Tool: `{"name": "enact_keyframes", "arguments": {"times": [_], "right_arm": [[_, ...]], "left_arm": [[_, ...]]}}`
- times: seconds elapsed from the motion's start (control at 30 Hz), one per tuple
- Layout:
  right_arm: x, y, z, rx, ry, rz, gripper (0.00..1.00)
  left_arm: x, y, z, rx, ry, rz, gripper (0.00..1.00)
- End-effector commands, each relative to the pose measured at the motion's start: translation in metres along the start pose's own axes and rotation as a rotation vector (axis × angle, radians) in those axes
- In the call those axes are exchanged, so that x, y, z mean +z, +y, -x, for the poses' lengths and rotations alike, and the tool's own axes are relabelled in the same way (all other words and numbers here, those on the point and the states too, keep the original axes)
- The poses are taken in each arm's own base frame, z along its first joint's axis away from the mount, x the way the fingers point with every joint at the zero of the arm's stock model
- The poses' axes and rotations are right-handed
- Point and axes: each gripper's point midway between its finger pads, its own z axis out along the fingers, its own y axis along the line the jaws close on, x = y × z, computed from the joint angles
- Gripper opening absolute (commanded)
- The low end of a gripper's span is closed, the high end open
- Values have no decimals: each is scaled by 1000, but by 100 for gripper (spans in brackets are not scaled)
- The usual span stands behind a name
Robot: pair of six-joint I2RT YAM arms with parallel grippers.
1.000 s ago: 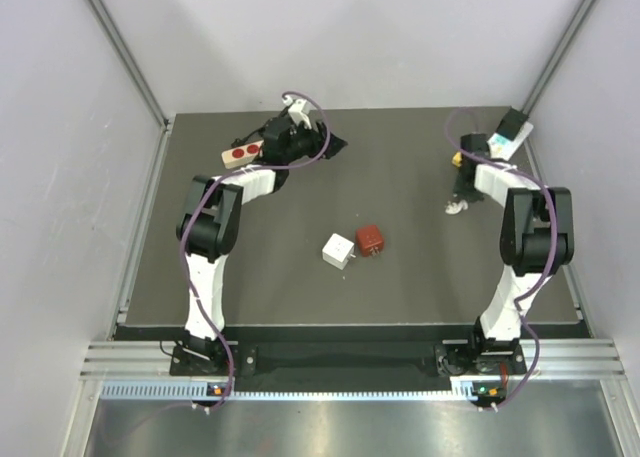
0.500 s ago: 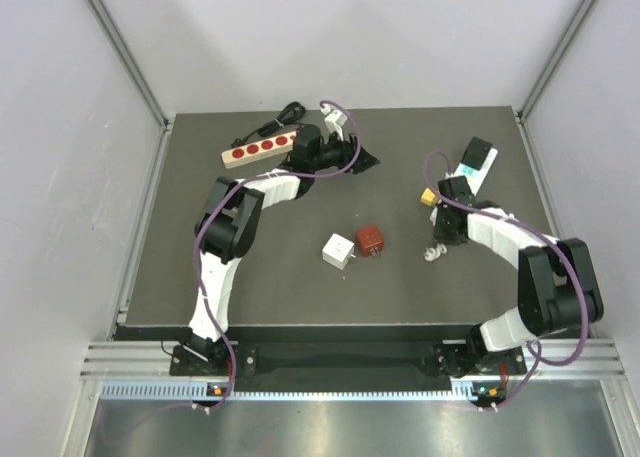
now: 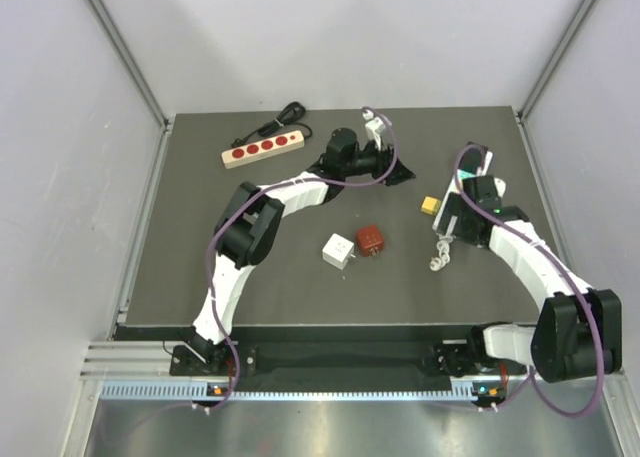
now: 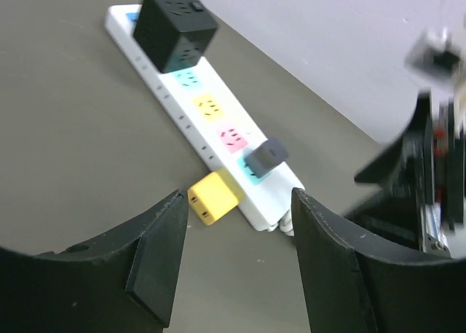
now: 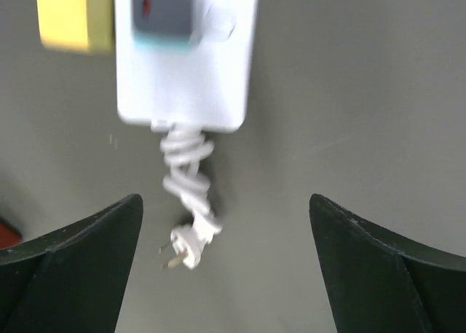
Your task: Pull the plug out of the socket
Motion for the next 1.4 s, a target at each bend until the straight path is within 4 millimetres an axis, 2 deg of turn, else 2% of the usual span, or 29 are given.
{"name": "enact_keyframes", "arguments": {"times": [0.0,0.03,0.07,0.1,0.23,0.3,0.37,0.4,0.43,0.5,0.53,0.6,0.67,0.7,0.73,0.77,0.8,0.87,0.93,0.97,1.03,1.07,1.2,1.27,1.3,1.33,1.37], "right_arm": [[-7,-11,61,105,-134,-18,95],[-6,-9,77,127,-151,-11,96],[-5,-15,87,161,-157,-20,95],[-5,-10,99,177,-168,-1,95],[-4,-28,135,289,-262,9,93],[4,-31,141,311,-276,14,91],[11,-35,148,357,-289,35,85],[21,-31,141,369,-262,70,81],[24,-28,148,391,-283,105,65],[35,-28,139,415,-260,140,50],[37,-26,145,422,-287,162,43],[45,-18,141,413,-287,213,38],[49,-15,138,403,-284,232,33],[53,-14,133,394,-267,236,33],[52,-12,136,370,-278,249,34],[52,-8,134,355,-270,270,35],[52,-8,132,352,-264,270,37],[51,-10,130,350,-266,253,52],[47,-13,128,332,-272,230,61],[47,-14,127,321,-275,207,64],[45,-14,127,289,-264,186,66],[44,-6,125,261,-251,187,66],[57,4,114,177,-140,87,66],[56,11,111,142,-148,58,66],[55,11,111,138,-149,48,66],[52,24,108,107,-146,64,65],[52,26,109,100,-146,50,65]], "left_arm": [[12,-15,5,54,-3,-52,63],[14,-17,1,50,1,-56,64],[19,-23,0,56,-3,-67,64],[22,-24,-4,55,-3,-65,64],[36,-42,-14,76,-5,-81,63],[42,-49,-17,95,-11,-67,63],[51,-60,-26,135,-6,-54,63],[55,-57,-27,145,-14,-8,63],[63,-67,-34,179,-9,-4,61],[71,-66,-39,200,-15,49,60],[77,-66,-45,212,-15,95,59],[88,-62,-48,234,-16,148,56],[92,-52,-60,244,9,245,54],[95,-48,-66,250,17,261,54],[95,-47,-68,254,16,275,53],[93,-45,-56,250,-28,306,52],[89,-40,-60,226,-38,330,52],[86,-43,-49,225,-81,310,52],[83,-48,-44,221,-87,291,50],[83,-57,-39,226,-92,251,50],[82,-62,-45,230,-75,210,50],[83,-64,-48,230,-64,192,49],[81,-75,-62,190,-29,122,31],[77,-84,-56,184,-46,101,28],[74,-83,-62,167,-39,104,26],[72,-86,-58,167,-59,95,23],[69,-87,-58,163,-60,93,22]]}}
